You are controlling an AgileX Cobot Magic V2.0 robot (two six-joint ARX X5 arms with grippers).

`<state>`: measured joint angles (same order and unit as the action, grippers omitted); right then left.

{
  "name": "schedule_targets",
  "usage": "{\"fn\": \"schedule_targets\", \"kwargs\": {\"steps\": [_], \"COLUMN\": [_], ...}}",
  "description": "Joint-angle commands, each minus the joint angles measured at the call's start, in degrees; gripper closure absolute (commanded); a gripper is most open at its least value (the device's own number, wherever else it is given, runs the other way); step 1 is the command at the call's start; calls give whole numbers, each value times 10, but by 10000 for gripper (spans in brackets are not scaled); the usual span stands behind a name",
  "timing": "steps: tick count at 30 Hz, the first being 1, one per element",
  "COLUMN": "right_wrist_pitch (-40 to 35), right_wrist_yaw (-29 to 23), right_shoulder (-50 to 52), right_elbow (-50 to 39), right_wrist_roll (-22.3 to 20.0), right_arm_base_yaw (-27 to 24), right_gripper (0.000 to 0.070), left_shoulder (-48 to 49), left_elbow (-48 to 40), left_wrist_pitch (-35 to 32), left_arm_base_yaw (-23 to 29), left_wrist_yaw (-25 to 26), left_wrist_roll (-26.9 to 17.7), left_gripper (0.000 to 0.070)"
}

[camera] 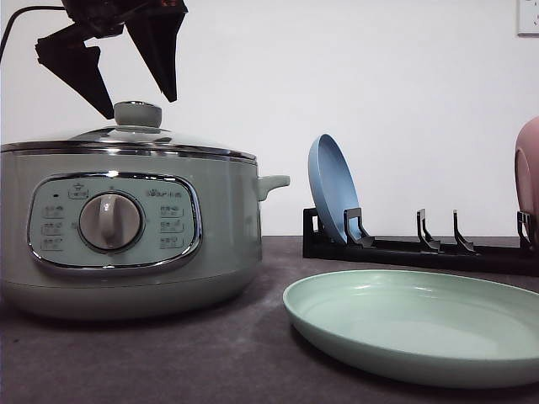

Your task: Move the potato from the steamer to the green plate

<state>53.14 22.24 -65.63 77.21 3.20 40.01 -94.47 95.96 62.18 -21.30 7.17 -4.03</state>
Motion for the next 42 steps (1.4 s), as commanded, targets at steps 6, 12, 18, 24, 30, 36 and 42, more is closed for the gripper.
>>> {"fn": "schedule_targets", "kwargs": {"steps": [6, 12, 18, 24, 30, 36, 42], "right_wrist_pitch": [-3, -3, -4, -4, -4, -4, -4], "right_wrist_yaw": [-2, -2, -19, -28, -28, -28, -28], "right_shoulder": [-6, -6, -6, -6, -6, -6, -6], "right_elbow": [9, 9, 9, 9, 9, 9, 9], "right_wrist_roll": [-6, -7, -8, -9, -9, -9, -9], "right_arm_base_yaw": [3, 3, 3, 2, 2, 2, 2], "right_gripper": [291, 291, 291, 291, 291, 291, 291], "left_shoulder": [-26, -27, -27, -27, -27, -26, -20], "left_elbow": [15, 15, 15, 15, 15, 15, 16], "left_wrist_pitch": [2, 4, 13, 19, 25, 32, 39], "left_arm_base_yaw": [-5, -5, -5, -5, -5, -5, -5], "left_wrist_yaw": [-3, -3, -3, -3, -3, -3, -3], "left_wrist_roll": [-11, -9, -9, -9, -9, -9, -9], "left_gripper": [97, 210, 392, 401, 552, 697, 697]}}
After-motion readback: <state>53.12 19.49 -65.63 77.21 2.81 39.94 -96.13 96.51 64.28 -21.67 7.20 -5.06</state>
